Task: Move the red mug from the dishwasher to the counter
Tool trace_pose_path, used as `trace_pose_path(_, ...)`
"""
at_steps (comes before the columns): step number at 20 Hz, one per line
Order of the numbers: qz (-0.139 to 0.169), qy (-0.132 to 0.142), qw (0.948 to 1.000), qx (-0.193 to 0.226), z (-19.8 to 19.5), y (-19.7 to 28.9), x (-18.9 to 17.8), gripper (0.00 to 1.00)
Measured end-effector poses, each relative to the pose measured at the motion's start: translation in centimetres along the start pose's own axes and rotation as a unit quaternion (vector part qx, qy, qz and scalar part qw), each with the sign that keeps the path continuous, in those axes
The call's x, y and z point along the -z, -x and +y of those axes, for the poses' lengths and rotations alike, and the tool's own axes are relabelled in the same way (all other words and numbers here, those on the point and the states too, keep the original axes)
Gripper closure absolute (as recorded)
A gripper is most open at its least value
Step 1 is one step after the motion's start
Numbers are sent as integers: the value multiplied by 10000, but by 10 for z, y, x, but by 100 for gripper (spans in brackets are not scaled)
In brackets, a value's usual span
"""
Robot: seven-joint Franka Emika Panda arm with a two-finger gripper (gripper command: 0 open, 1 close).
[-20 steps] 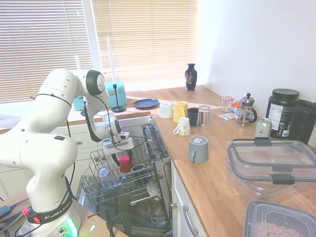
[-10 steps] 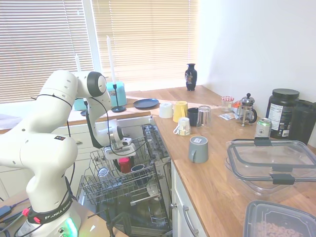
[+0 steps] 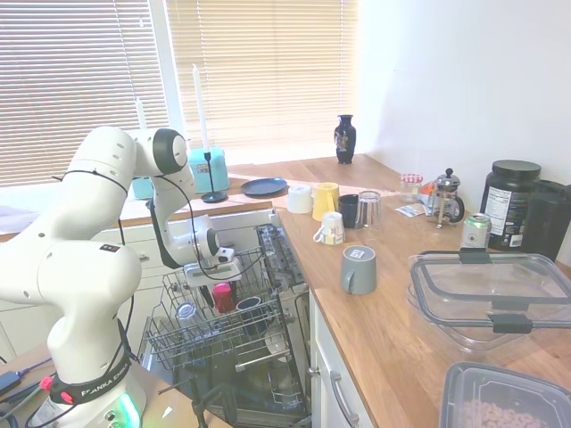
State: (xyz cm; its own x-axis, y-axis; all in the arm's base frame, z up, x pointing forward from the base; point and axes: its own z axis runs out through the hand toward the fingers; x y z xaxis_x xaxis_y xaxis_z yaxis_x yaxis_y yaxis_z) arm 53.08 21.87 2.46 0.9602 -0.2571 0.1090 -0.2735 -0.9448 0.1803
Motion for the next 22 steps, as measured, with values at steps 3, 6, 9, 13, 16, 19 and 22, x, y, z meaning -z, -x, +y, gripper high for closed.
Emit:
trace_pose_path(3,5,-17,10000,-26,2,-2,-1,100)
trace_pose_path(6,-46,7,10000,-60,9,-4,-9,100)
trace_pose_path(9,-60,-2,9999,-83,15,-6,-15,100)
trace_pose_path(13,-91,-31,9999,-51,14,-3,-16,100)
trace_pose_path(16,-105,-38,9999,9,12,-1,-15,100)
trace_pose_path(19,-117,-38,9999,56,9,2,-16,100)
trace_pose_path(22,-132,-34,9999,41,8,4,-16,100)
